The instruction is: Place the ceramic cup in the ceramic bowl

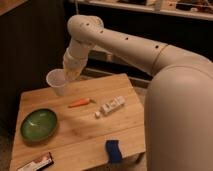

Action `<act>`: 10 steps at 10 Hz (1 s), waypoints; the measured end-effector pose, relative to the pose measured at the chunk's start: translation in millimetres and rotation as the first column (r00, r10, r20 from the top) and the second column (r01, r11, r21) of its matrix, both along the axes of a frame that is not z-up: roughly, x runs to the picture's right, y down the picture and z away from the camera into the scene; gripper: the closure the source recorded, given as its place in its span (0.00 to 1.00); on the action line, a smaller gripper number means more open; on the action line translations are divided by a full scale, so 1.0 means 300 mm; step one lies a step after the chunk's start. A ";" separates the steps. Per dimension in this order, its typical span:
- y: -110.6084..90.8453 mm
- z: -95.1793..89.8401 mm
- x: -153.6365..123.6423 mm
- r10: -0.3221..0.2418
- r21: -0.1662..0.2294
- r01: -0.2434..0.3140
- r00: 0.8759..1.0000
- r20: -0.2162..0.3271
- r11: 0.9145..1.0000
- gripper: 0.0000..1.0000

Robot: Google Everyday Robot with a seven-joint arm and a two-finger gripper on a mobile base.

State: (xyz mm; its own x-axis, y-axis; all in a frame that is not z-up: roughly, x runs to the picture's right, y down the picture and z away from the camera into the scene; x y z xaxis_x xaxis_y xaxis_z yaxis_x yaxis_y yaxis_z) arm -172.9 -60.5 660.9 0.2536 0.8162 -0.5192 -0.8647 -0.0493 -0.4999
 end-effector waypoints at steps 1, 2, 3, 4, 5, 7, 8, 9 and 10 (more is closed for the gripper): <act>0.007 -0.005 -0.014 -0.006 0.013 0.006 1.000 0.009 1.000 1.00; 0.021 -0.015 -0.035 -0.015 0.028 0.015 1.000 0.020 1.000 1.00; 0.047 -0.035 -0.071 -0.034 0.045 0.032 0.999 0.036 0.998 1.00; 0.100 -0.077 -0.145 -0.061 0.065 0.057 0.996 0.058 0.996 1.00; 0.132 -0.096 -0.187 -0.079 0.072 0.074 0.994 0.069 0.995 1.00; 0.207 -0.109 -0.281 -0.137 0.078 0.130 0.986 0.091 0.988 1.00; 0.233 -0.089 -0.300 -0.150 0.072 0.144 0.984 0.095 0.987 1.00; 0.256 -0.063 -0.316 -0.156 0.063 0.151 0.982 0.101 0.987 1.00; 0.289 -0.019 -0.340 -0.167 0.051 0.162 0.978 0.124 0.986 1.00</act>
State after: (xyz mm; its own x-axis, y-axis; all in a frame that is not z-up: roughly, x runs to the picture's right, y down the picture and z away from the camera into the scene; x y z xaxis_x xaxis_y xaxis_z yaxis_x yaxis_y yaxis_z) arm -274.9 26.3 655.2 0.4477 0.7775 -0.4417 -0.7887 0.1105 -0.6048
